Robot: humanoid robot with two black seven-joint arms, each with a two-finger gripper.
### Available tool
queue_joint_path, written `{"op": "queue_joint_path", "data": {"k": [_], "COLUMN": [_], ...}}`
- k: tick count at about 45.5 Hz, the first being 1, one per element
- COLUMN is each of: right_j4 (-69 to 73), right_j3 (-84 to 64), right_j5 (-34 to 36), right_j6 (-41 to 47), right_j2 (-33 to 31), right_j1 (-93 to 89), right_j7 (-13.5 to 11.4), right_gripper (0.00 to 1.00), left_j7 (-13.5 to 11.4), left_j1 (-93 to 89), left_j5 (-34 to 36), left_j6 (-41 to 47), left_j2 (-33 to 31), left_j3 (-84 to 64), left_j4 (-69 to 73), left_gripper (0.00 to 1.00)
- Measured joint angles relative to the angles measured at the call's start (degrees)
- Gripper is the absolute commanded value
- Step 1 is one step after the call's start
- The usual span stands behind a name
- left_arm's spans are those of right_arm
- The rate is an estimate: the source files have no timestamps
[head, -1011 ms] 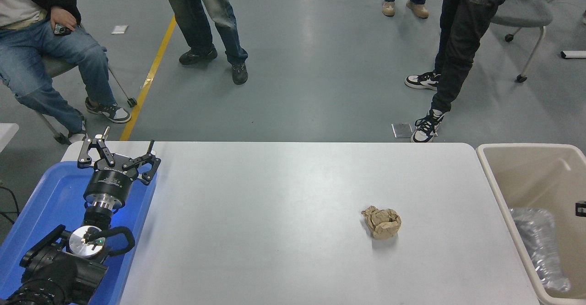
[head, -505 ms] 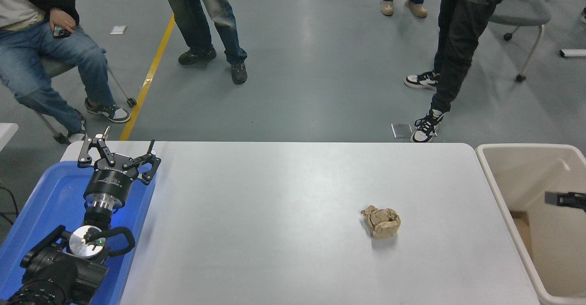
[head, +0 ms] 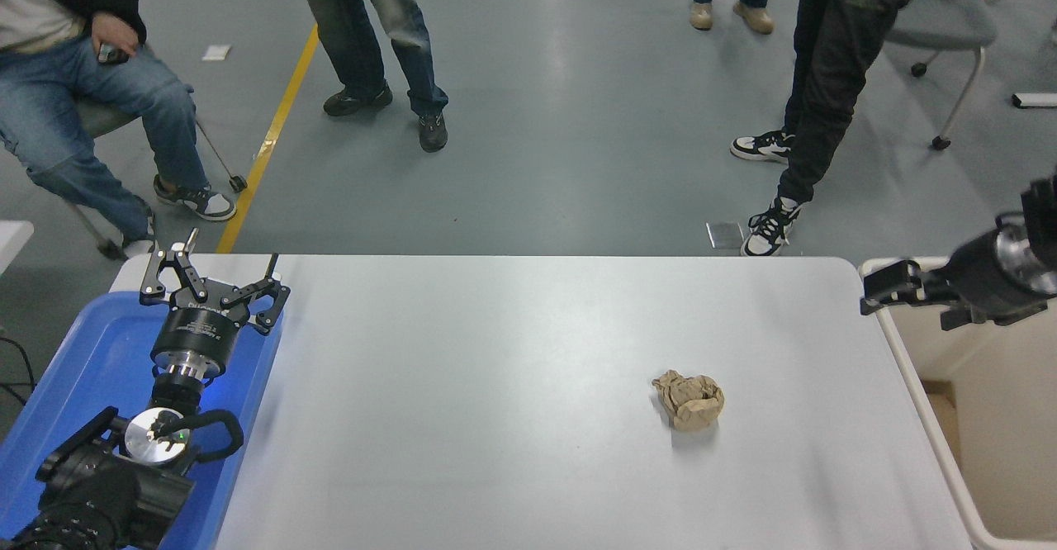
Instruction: Pick up foil plate and place in dustbin
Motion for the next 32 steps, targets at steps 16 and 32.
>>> {"op": "queue_joint_path", "data": {"k": [16, 32], "right_j4": [6.91, 12.97], "right_j3": [-5.43, -10.37], "right_j5": [9.47, 19.86], "right_j6": [4.24, 5.06], "right_j2": [10.07, 19.34], "right_j1": [15.63, 27.03], "right_j7": [-0.96, -3.02], "right_gripper": [1.00, 1.00], "left_j7": [-0.10, -0.15], "left_j1": [0.07, 0.10], "left_j5": [-0.08, -0.09], "left_j6": [0.00, 0.00], "left_j2": [0.00, 0.00], "left_j3": [-0.10, -0.17], "left_j4": [0.06, 0.08], "left_gripper": [0.99, 0.99]}}
